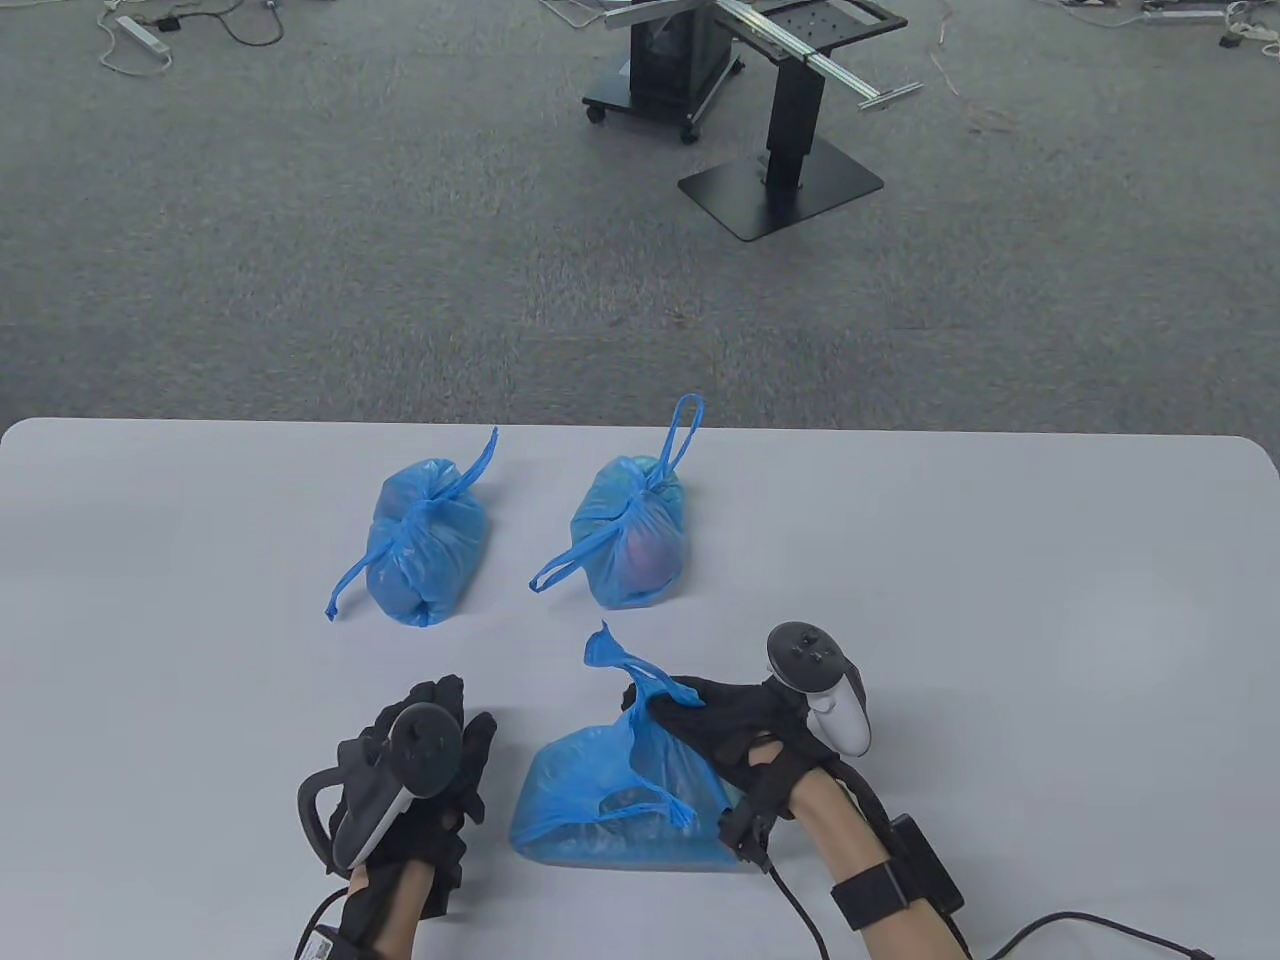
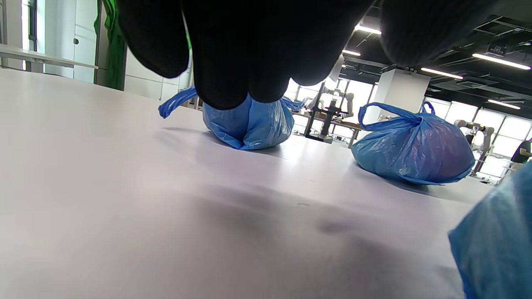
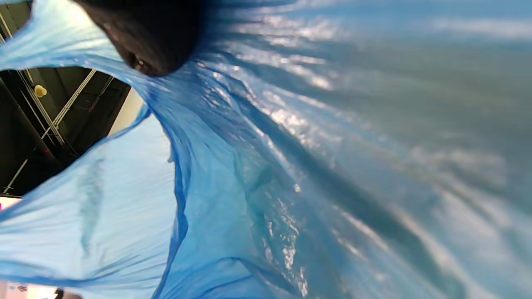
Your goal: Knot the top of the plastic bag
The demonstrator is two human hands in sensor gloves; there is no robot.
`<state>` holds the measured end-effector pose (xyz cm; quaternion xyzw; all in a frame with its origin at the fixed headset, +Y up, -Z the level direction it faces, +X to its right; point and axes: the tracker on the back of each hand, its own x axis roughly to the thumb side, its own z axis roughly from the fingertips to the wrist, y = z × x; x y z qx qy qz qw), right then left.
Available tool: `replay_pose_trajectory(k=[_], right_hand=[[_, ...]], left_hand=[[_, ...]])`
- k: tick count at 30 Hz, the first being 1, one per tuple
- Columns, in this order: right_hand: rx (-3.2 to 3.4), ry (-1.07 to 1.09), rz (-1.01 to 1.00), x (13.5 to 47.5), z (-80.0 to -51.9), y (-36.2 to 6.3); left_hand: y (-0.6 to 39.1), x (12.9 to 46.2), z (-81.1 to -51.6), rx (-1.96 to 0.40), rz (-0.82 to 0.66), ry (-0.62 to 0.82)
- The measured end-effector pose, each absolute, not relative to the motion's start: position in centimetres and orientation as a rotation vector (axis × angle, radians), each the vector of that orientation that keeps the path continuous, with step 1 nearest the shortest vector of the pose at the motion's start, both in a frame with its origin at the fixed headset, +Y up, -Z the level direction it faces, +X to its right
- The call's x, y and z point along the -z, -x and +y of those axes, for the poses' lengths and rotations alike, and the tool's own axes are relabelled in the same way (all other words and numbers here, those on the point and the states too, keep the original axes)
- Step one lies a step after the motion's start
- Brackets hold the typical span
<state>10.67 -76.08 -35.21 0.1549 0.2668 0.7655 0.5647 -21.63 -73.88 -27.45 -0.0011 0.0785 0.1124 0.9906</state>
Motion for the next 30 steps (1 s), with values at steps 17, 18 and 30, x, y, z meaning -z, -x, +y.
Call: replay_pose_trajectory(k=[17, 18, 30], right_hand=[[-1.929, -0.283, 0.309, 33.6, -73.1, -14.1], [-1.927, -0.286, 0.293, 33.5, -72.9, -14.1], [-1.973, -0.31, 0.249, 32.9, -72.5, -13.0]], left_hand=[[19.8, 26.6, -72.1, -0.381, -0.007, -0.098], [19.8, 26.5, -71.9, -0.439, -0.038, -0.111], [16.7, 26.6, -72.4, -0.748, -0.42, 0.115]])
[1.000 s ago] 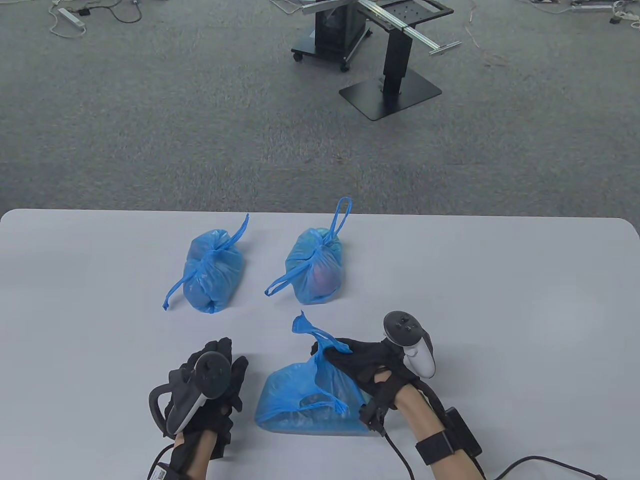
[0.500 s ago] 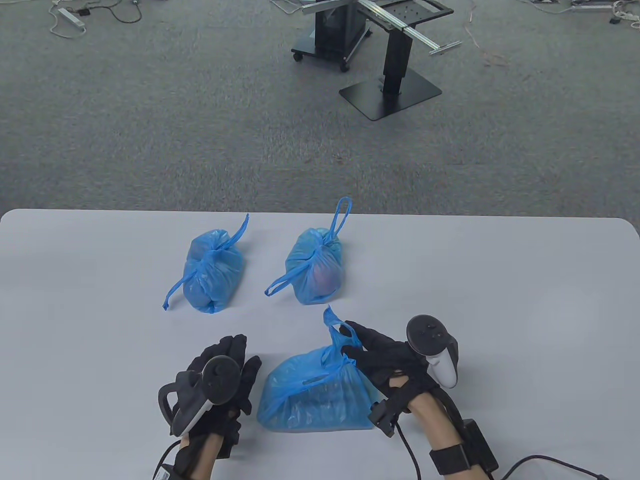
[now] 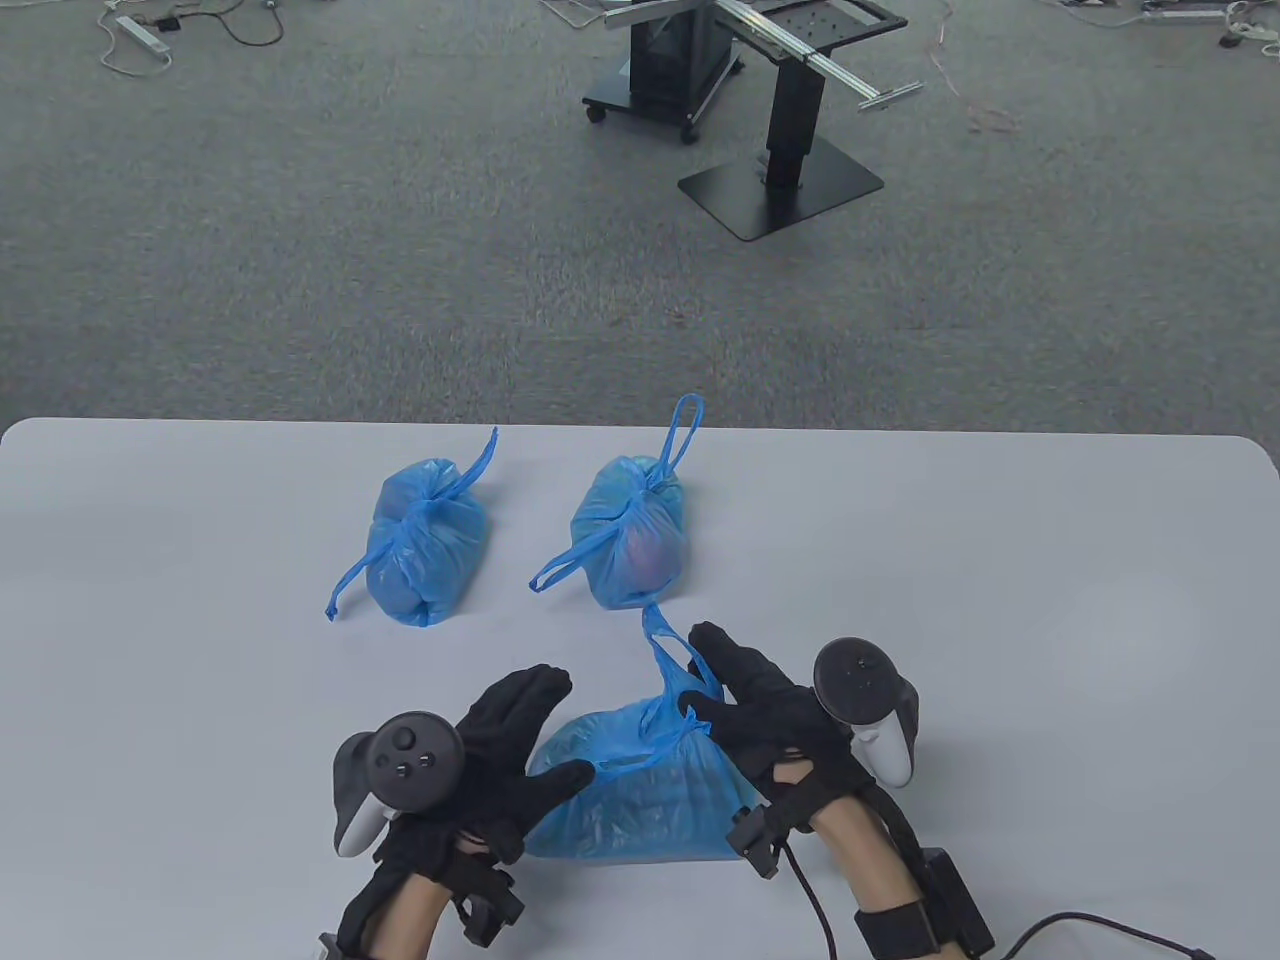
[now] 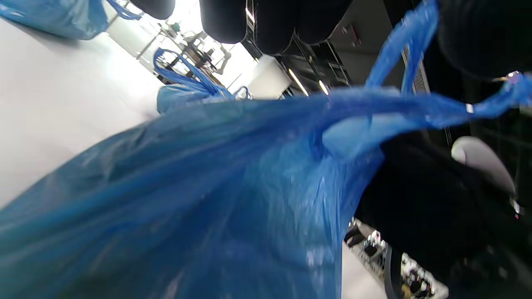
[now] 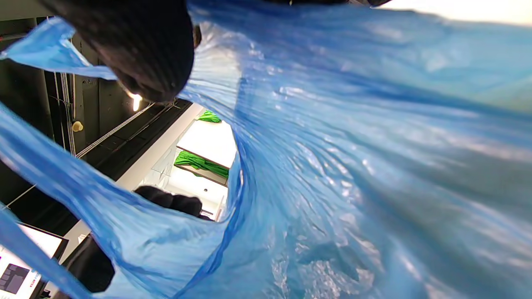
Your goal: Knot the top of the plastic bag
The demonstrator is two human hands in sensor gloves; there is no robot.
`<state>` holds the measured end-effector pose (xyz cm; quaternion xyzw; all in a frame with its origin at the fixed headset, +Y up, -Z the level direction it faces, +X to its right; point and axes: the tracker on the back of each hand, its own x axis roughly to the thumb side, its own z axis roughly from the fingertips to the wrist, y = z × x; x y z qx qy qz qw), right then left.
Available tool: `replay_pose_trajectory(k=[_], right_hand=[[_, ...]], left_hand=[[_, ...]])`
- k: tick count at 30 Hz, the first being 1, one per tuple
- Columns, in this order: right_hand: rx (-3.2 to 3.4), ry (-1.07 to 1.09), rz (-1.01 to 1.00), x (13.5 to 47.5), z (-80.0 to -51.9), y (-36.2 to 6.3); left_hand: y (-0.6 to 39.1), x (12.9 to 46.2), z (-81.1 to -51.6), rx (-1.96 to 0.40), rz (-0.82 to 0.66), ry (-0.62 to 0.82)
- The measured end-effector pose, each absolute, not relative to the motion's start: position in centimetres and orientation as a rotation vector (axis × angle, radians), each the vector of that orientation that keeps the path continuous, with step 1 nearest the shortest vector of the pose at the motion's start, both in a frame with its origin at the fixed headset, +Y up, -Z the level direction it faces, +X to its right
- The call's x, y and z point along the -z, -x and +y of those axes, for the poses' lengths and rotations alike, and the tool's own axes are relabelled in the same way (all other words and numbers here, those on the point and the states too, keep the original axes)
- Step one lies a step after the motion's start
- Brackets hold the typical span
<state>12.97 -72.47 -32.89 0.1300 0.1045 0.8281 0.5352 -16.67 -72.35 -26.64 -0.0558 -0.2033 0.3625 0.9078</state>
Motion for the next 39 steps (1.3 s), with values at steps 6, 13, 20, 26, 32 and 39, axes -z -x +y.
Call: replay_pose_trajectory(k=[6, 13, 20, 26, 32, 39], right_hand=[[-2.019, -0.345, 0.262, 32.8, -72.4, -11.7], [-2.049, -0.372, 0.203, 32.3, -71.7, -11.1], [-1.95, -0.334, 0.136, 32.2, -71.2, -12.2], [-1.682, -0.282, 0.221, 32.6, -72.1, -13.2], [-1.47, -0.291, 0.306, 32.4, -72.2, -13.1], [-1.525, -0.297, 0.303, 32.2, -72.2, -12.5]], left_hand=[[13.3, 26.5, -72.6, -0.634, -0.453, 0.118], [12.8, 26.7, -72.5, -0.759, -0.311, -0.047], [14.3, 26.6, -72.4, -0.903, -0.246, -0.098], [16.3, 26.5, -72.6, -1.016, -0.169, -0.127], [16.8, 26.7, -72.6, -0.997, -0.155, -0.127], [16.4, 26.3, -72.5, -1.009, -0.177, -0.137]])
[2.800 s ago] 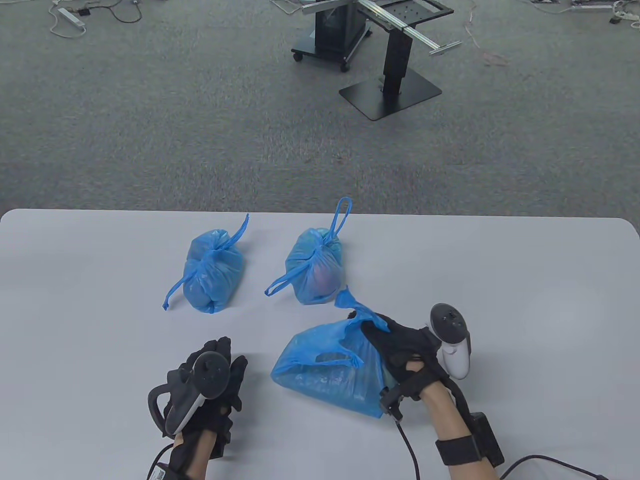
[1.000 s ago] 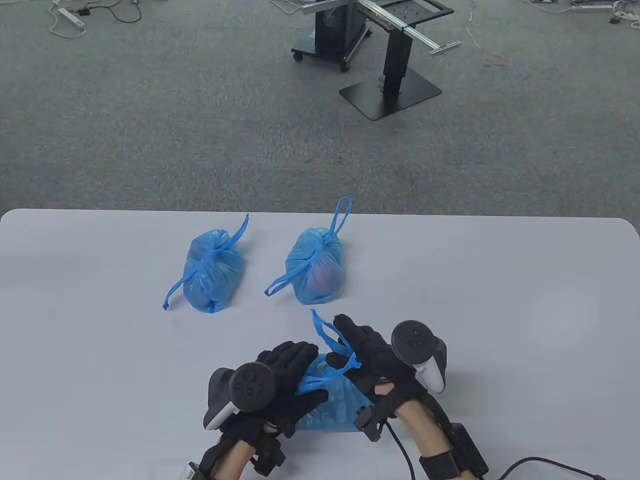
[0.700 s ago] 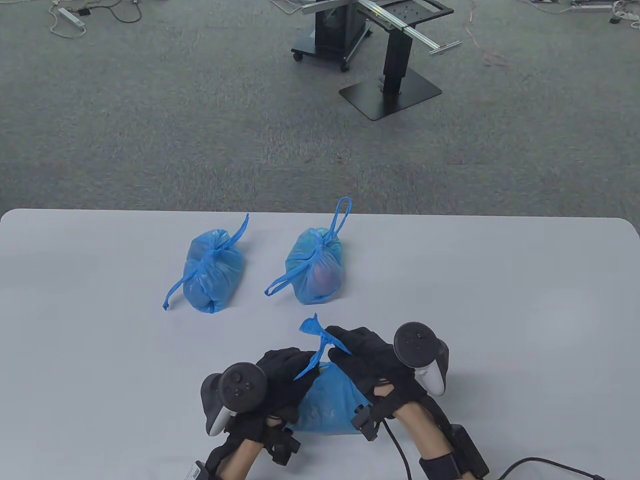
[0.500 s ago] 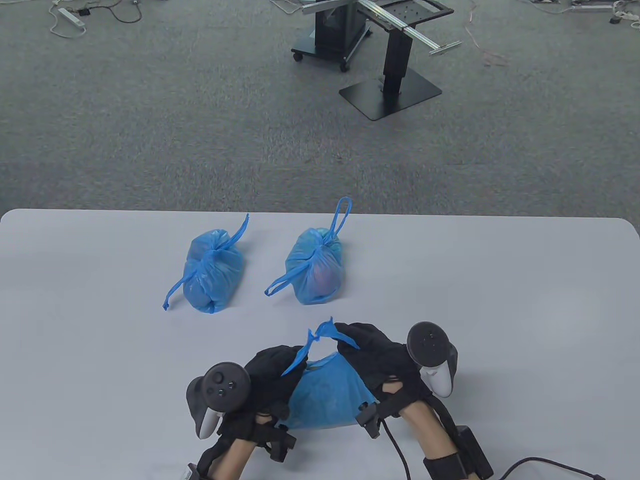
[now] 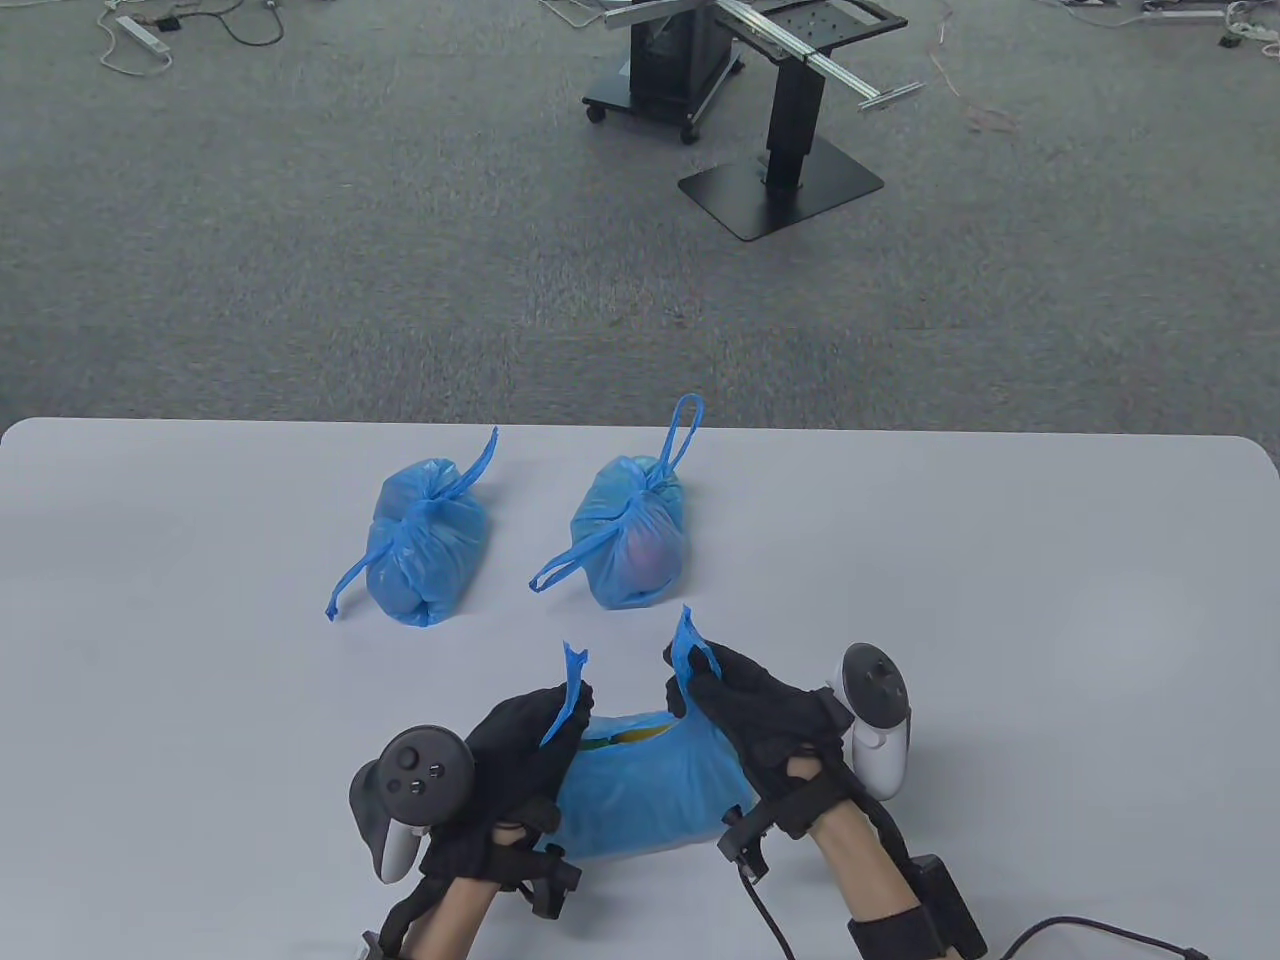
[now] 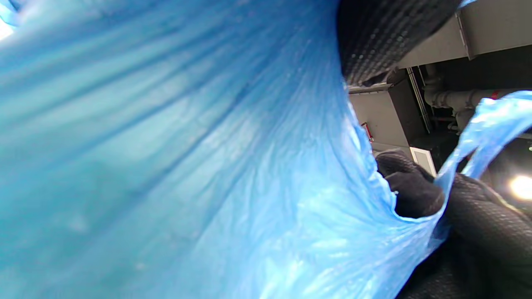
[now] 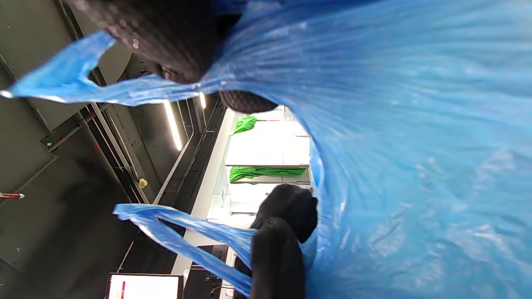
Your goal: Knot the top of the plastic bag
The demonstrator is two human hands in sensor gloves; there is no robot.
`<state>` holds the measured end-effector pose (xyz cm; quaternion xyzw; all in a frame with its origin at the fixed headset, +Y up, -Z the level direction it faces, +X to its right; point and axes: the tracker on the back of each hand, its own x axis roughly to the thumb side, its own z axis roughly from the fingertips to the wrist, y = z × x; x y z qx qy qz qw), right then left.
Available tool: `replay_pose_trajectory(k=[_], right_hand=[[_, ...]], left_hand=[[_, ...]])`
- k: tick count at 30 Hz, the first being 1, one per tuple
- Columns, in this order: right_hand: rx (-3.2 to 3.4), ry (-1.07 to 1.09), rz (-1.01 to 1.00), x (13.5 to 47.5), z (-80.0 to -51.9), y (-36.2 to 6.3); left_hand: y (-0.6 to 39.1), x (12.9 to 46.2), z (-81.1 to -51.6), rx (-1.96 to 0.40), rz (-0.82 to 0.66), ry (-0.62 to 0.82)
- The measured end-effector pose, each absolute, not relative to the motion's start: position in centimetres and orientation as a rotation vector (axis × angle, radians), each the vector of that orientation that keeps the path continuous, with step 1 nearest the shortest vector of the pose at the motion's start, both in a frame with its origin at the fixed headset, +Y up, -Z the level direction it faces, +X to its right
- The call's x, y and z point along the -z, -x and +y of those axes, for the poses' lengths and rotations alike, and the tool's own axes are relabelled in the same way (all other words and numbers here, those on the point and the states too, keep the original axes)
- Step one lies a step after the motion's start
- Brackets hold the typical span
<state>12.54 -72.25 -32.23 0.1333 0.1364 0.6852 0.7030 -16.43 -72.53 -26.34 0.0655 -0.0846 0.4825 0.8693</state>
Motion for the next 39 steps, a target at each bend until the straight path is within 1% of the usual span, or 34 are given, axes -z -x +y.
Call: replay_pose_trajectory(k=[8, 12, 15, 19, 22, 25, 32, 39], right_hand=[[-1.549, -0.323, 0.389, 32.0, -72.6, -11.8], [-1.603, -0.318, 0.378, 31.9, -72.4, -11.8], [-1.619, -0.285, 0.326, 31.7, -72.4, -11.8], [-1.604, -0.294, 0.324, 31.6, -72.5, -11.7], [-1.644, -0.287, 0.316, 31.4, -72.5, -11.6], [-1.716, -0.277, 0.306, 31.2, -72.5, -11.1], [-1.817, -0.289, 0.328, 30.7, -72.7, -10.0], [-1.874, -0.408, 0.421, 30.6, -72.8, -9.3]], left_hand=[[16.3, 26.3, -72.5, -1.005, -0.195, -0.148], [16.3, 26.2, -72.5, -1.006, -0.196, -0.155], [16.3, 26.2, -72.5, -1.004, -0.201, -0.152], [16.2, 26.1, -72.3, -0.985, -0.209, -0.165], [16.1, 26.0, -72.1, -0.936, -0.226, -0.185], [15.7, 25.7, -71.9, -0.839, -0.247, -0.214], [14.8, 25.5, -71.9, -0.727, -0.294, -0.212], [14.4, 25.6, -72.1, -0.701, -0.3, -0.199]])
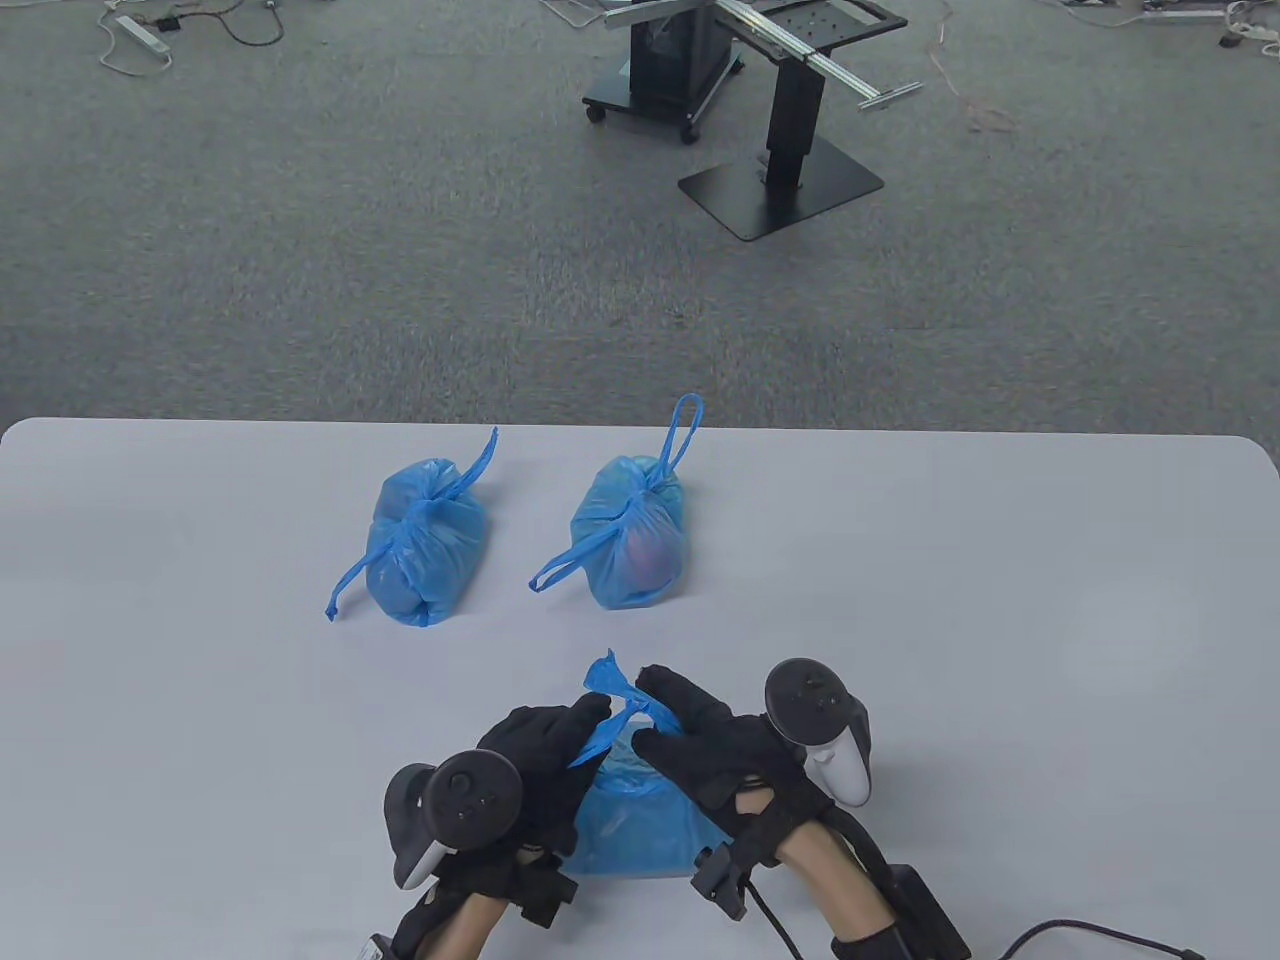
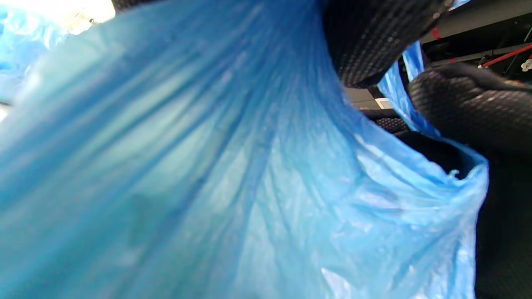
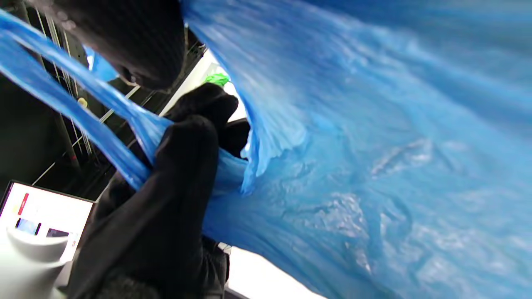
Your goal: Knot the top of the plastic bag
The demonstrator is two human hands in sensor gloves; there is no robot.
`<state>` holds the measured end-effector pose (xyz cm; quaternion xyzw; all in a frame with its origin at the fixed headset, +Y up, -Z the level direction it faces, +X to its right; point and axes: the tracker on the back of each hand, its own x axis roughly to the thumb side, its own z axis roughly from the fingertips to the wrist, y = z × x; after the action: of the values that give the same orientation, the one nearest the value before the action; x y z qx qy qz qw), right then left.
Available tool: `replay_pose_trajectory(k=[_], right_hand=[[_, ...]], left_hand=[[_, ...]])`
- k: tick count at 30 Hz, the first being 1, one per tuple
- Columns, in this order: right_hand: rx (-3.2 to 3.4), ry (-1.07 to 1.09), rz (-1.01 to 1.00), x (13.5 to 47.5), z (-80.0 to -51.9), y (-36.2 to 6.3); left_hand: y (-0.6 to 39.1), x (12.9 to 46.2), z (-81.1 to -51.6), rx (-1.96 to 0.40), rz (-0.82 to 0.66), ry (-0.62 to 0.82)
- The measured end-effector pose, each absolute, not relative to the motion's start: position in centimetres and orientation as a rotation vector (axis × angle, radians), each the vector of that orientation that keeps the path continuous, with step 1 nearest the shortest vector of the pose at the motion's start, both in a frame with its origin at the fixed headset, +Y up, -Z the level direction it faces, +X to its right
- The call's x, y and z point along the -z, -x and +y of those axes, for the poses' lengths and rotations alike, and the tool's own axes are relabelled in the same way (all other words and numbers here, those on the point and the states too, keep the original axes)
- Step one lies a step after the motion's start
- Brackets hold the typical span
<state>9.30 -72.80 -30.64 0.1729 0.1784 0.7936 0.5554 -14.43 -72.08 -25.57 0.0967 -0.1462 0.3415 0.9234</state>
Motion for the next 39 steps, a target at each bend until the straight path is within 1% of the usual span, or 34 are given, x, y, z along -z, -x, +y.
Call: replay_pose_trajectory(k=[8, 13, 17, 22, 26, 28, 30, 36, 38, 39], right_hand=[[-1.946, -0.511, 0.436, 30.2, -72.2, -8.6], [-2.032, -0.547, 0.395, 29.6, -71.6, -8.3], [-2.081, -0.551, 0.346, 29.3, -71.2, -8.1], [-2.087, -0.54, 0.253, 28.9, -71.0, -7.9], [-2.038, -0.519, 0.163, 28.8, -70.6, -8.1], [-2.031, -0.536, 0.177, 28.8, -70.5, -8.2], [-2.0, -0.542, 0.191, 28.9, -70.5, -8.2], [-1.869, -0.575, 0.361, 29.4, -71.2, -8.5], [-1.812, -0.57, 0.409, 29.5, -71.4, -8.6], [-1.798, -0.573, 0.43, 29.6, -71.5, -8.5]], left_hand=[[14.4, 25.6, -72.2, -0.691, -0.297, -0.18], [14.1, 25.6, -72.2, -0.664, -0.304, -0.174], [13.7, 25.5, -72.2, -0.61, -0.317, -0.175], [13.4, 25.5, -72.2, -0.626, -0.324, -0.157], [13.6, 25.7, -72.4, -0.63, -0.296, -0.103], [13.7, 25.8, -72.6, -0.65, -0.295, -0.08], [13.9, 25.9, -72.8, -0.68, -0.299, -0.025], [14.1, 26.3, -72.9, -0.885, -0.425, 0.136], [14.2, 26.3, -73.0, -0.956, -0.458, 0.181], [14.2, 26.3, -73.0, -0.977, -0.463, 0.181]])
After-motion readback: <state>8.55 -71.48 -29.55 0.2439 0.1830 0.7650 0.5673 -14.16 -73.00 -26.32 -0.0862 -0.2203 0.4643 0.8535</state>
